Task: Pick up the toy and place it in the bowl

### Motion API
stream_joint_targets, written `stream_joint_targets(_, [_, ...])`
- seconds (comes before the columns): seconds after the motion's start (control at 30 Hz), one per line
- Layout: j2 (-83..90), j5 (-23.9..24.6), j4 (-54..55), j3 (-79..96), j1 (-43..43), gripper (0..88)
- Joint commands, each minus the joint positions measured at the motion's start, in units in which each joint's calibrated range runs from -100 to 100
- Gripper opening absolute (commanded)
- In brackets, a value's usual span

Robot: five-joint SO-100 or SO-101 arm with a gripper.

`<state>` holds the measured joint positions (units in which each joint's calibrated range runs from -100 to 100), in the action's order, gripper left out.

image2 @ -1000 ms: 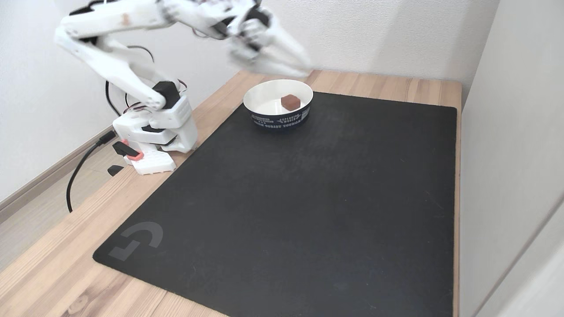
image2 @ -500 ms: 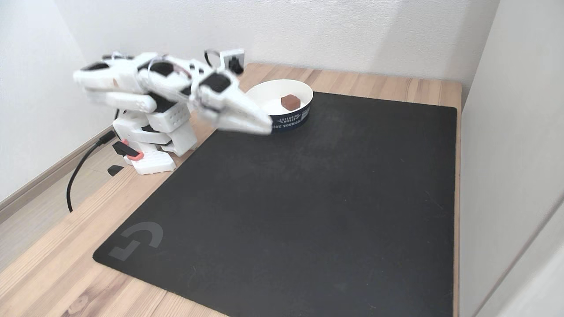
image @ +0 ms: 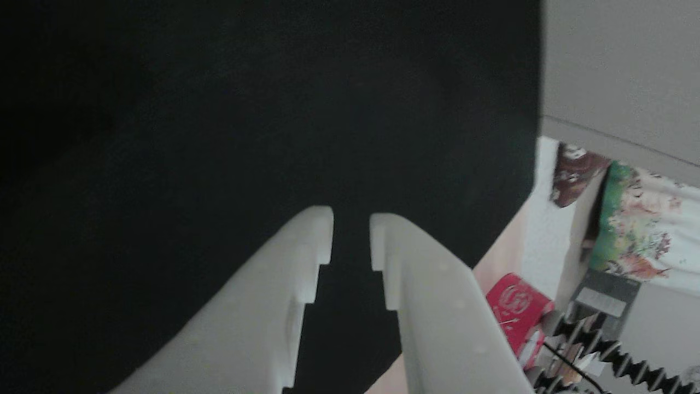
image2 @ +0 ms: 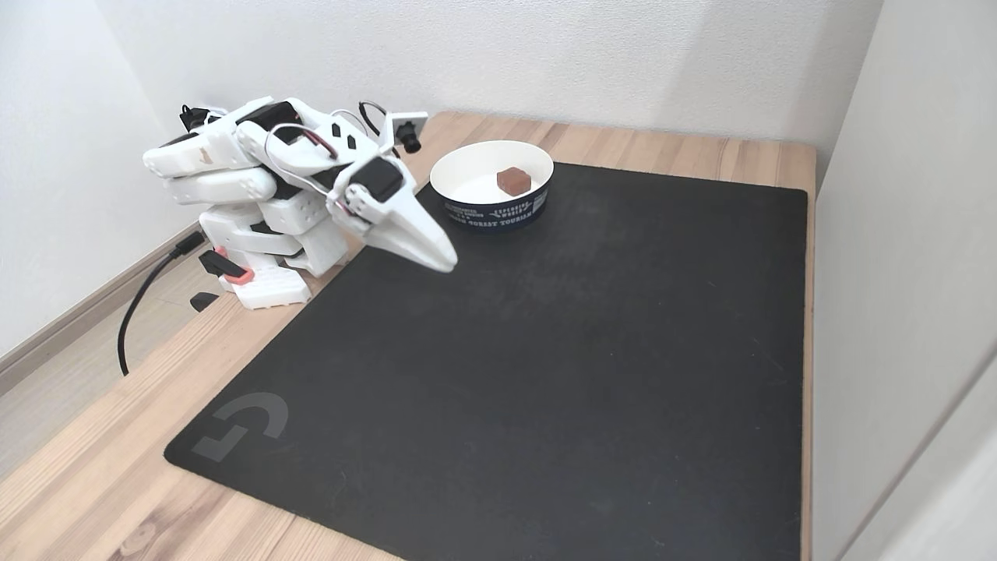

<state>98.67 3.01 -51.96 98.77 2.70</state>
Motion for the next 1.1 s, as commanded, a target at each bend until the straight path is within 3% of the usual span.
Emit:
stream_joint_targets(0.0, [0.75, -2.33, -1.30, 0.78, -0.24, 2.3])
stream_joint_targets(1.07, [0.67, -2.07, -1.13, 0.78, -0.24, 2.4])
